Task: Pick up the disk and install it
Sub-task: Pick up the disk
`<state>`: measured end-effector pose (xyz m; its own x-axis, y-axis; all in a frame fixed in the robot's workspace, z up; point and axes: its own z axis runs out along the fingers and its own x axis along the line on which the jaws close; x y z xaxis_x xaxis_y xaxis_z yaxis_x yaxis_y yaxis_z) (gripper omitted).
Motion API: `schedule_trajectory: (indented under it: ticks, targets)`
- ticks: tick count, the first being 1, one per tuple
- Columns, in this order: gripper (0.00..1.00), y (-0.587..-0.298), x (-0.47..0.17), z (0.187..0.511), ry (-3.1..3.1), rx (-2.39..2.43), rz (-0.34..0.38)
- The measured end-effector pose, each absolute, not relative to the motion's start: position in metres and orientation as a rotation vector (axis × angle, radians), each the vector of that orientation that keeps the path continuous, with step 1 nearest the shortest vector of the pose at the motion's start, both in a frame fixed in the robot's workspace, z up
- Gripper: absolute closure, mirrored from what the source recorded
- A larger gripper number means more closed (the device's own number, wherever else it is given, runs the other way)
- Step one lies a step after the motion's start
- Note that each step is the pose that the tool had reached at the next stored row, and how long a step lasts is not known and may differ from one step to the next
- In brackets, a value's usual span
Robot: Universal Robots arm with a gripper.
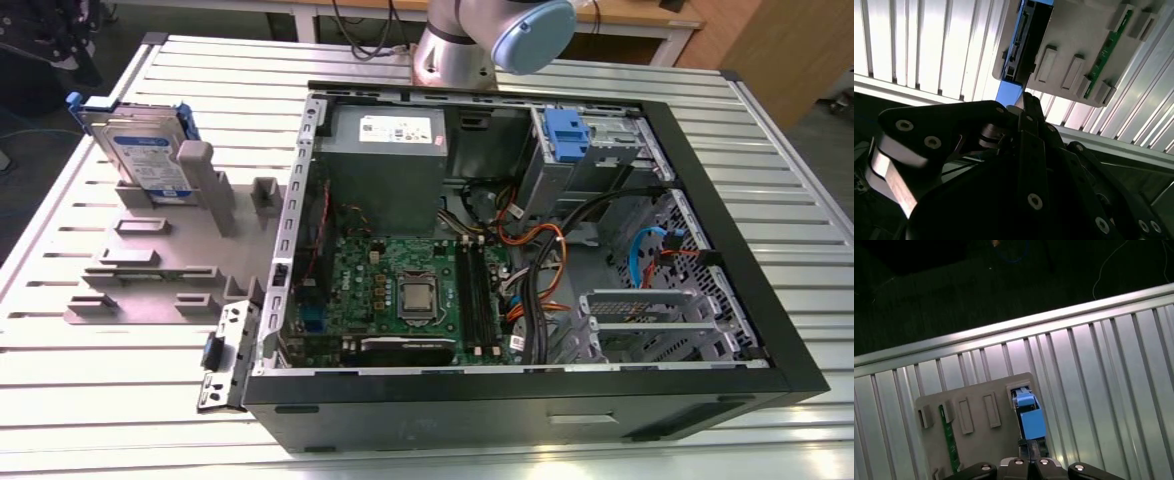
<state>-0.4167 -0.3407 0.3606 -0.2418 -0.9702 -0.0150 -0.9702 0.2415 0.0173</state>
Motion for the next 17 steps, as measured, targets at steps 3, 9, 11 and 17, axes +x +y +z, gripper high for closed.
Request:
schedule_trajectory:
  ticks: [3,9,11,17]
  targets:
    - [0.89,-0.3407,-0.417,0.3606,2.473,-1.934,0.034]
    - [0.89,-0.3407,-0.4171,0.3606,2.466,-1.932,0.027]
    - [0.89,-0.3407,-0.4171,0.3607,2.466,-1.932,0.026]
    - [0.89,-0.3407,-0.4178,0.3605,2.46,-1.939,0.026]
